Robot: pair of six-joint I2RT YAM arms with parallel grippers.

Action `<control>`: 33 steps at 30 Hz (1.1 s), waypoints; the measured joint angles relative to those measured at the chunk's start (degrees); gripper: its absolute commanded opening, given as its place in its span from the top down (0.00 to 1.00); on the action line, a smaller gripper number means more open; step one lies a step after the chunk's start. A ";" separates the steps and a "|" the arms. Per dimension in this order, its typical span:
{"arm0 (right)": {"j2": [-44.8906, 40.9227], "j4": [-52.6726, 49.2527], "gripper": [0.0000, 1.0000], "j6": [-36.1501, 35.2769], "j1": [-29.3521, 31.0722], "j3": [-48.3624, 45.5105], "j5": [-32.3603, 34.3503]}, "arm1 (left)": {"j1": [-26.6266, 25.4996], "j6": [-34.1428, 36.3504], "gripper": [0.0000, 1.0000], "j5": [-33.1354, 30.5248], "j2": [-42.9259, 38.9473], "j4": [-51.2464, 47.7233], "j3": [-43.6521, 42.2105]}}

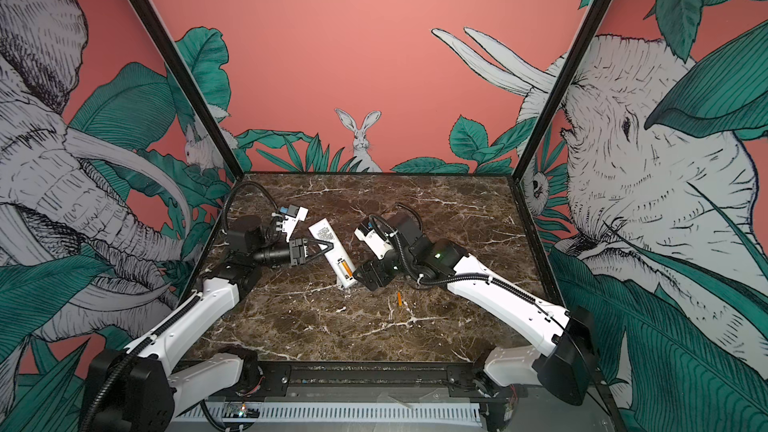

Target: Load the batteries into the remote control

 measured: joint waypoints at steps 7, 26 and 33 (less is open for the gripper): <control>2.67 -5.07 0.11 3.26 -0.68 -0.37 11.30 | -0.15 5.73 1.00 -5.07 1.11 -8.61 2.03; 17.16 -9.18 0.37 13.75 -0.68 -6.75 21.73 | -1.49 8.70 1.00 -15.37 7.98 -9.03 1.57; 18.25 -7.54 0.41 16.13 -0.68 -8.74 21.38 | -3.08 8.70 1.00 -15.52 11.28 -5.42 1.57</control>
